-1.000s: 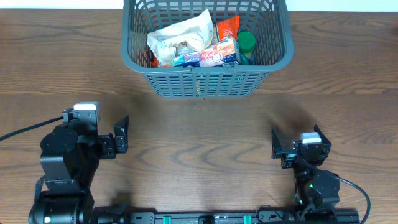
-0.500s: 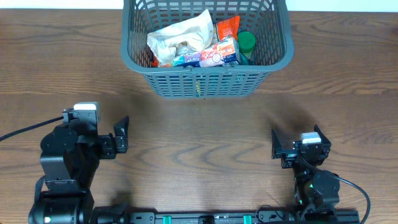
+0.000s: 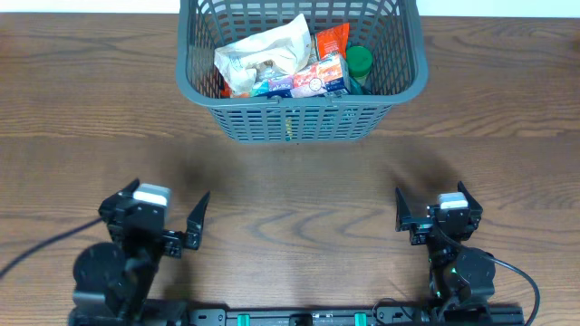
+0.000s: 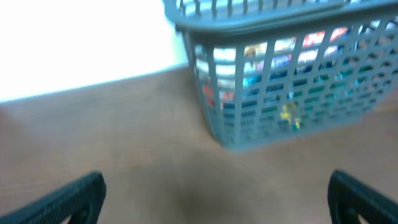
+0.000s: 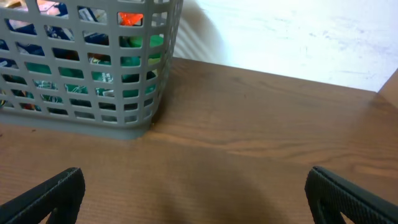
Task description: Pack container
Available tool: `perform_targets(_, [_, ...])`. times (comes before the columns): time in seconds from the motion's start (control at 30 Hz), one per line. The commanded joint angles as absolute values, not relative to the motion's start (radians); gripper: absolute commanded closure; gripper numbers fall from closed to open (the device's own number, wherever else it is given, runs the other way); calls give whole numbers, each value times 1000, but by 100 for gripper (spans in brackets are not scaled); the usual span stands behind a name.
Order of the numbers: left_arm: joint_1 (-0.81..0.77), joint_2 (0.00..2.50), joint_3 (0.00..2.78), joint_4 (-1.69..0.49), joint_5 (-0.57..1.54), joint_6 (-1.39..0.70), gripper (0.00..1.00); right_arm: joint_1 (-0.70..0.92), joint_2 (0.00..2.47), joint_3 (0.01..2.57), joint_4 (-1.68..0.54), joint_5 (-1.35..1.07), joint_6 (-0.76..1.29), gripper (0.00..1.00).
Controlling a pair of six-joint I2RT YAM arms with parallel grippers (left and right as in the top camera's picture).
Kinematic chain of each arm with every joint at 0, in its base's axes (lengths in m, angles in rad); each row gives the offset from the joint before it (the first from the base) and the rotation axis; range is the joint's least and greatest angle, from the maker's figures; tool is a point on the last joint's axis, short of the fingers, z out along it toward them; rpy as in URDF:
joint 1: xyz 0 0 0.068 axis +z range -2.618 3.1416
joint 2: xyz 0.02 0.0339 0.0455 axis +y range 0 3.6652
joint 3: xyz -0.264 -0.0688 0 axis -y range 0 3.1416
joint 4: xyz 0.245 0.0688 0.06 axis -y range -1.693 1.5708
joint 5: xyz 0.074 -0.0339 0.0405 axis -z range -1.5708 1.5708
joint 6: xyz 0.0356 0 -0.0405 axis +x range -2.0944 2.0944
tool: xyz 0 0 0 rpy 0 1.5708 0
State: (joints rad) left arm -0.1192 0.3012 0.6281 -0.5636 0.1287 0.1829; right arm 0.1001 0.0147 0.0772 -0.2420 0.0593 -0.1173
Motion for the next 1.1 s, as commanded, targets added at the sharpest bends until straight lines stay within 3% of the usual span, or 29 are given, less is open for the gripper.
perform_targets(0.0, [-135, 203, 435, -374, 147, 379, 1, 111, 6, 75, -245, 52, -129, 1])
perform_targets(0.3, [-137, 105, 77, 34, 131, 434, 1, 111, 6, 75, -245, 52, -128, 1])
perform_targets(0.5, [-137, 4, 4, -28, 123, 449, 1, 111, 6, 75, -245, 52, -129, 1])
perform_targets(1.07, [-136, 6, 4, -62, 112, 398, 1, 111, 6, 75, -245, 52, -129, 1])
